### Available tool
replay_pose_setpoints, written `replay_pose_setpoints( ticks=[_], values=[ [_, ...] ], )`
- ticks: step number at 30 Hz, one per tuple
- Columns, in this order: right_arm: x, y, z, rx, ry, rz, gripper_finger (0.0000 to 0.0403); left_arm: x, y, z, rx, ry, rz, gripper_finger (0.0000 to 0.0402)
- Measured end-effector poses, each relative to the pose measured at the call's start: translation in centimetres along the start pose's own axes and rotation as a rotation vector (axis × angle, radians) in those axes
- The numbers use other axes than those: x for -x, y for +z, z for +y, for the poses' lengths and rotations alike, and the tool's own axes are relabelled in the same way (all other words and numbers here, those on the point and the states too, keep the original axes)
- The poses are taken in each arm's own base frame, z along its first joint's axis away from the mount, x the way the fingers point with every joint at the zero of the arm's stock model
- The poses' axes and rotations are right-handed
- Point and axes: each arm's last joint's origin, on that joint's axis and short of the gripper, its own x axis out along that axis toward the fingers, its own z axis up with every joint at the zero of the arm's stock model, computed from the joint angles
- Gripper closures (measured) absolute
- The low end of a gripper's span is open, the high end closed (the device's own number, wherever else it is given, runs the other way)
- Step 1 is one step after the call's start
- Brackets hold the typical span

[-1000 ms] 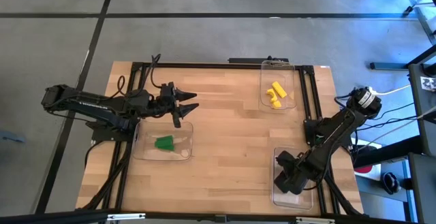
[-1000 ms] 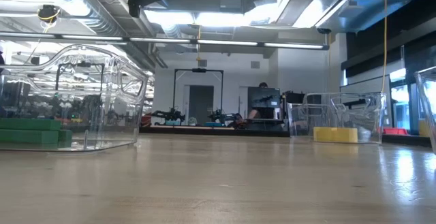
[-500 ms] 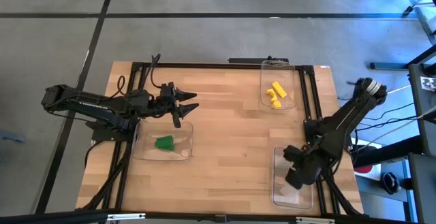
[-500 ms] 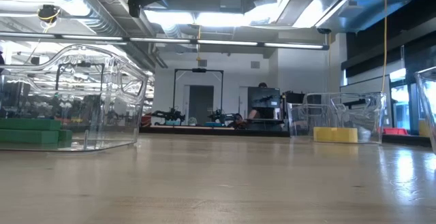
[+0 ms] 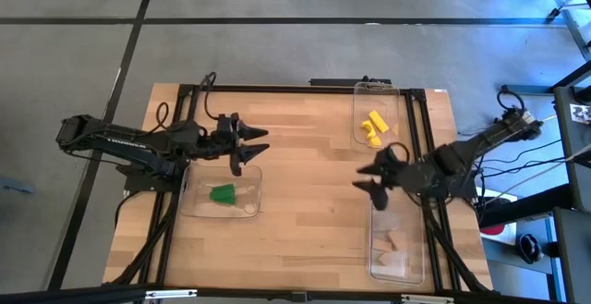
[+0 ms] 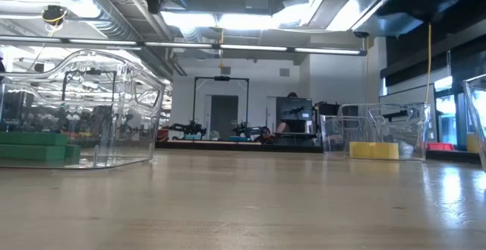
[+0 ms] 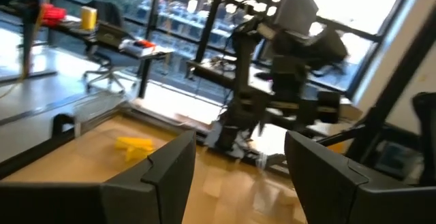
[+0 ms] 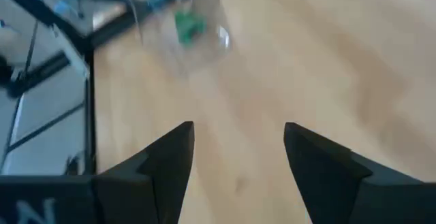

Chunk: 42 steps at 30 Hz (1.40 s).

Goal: Sort & place blocks by color
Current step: Return to Home Position

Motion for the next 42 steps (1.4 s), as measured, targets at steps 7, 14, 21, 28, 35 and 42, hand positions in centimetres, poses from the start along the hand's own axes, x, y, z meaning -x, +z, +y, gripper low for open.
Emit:
replay_pose_setpoints(
  ticks=[7,14,21,28,35,42],
  values=[
    [-1.9,4.4,-0.7,0.169,0.067,-0.211,0.0171,0.0,0.2,-0.2,0.004,-0.046,-0.009,0.0185],
    [-3.7,7.6,-1.3,0.244,0.131,-0.388,0.0171,0.0,0.2,-0.2,0.004,-0.048,-0.008,0.0185],
    [-5.6,8.8,-2.2,0.236,0.198,-0.386,0.0171,0.0,0.2,-0.2,-0.003,-0.048,-0.008,0.0185],
    [-4.5,9.2,-2.2,0.226,0.22,-0.431,0.0171,0.0,0.2,-0.2,-0.005,-0.047,-0.007,0.0185],
    [-3.5,9.4,-2.2,0.221,0.232,-0.461,0.0171,0.0,0.2,-0.2,-0.005,-0.047,-0.007,0.0185],
    [-3.5,9.4,-2.2,0.219,0.231,-0.456,0.0171,0.0,0.2,-0.2,-0.005,-0.04,-0.009,0.0185]
  ],
)
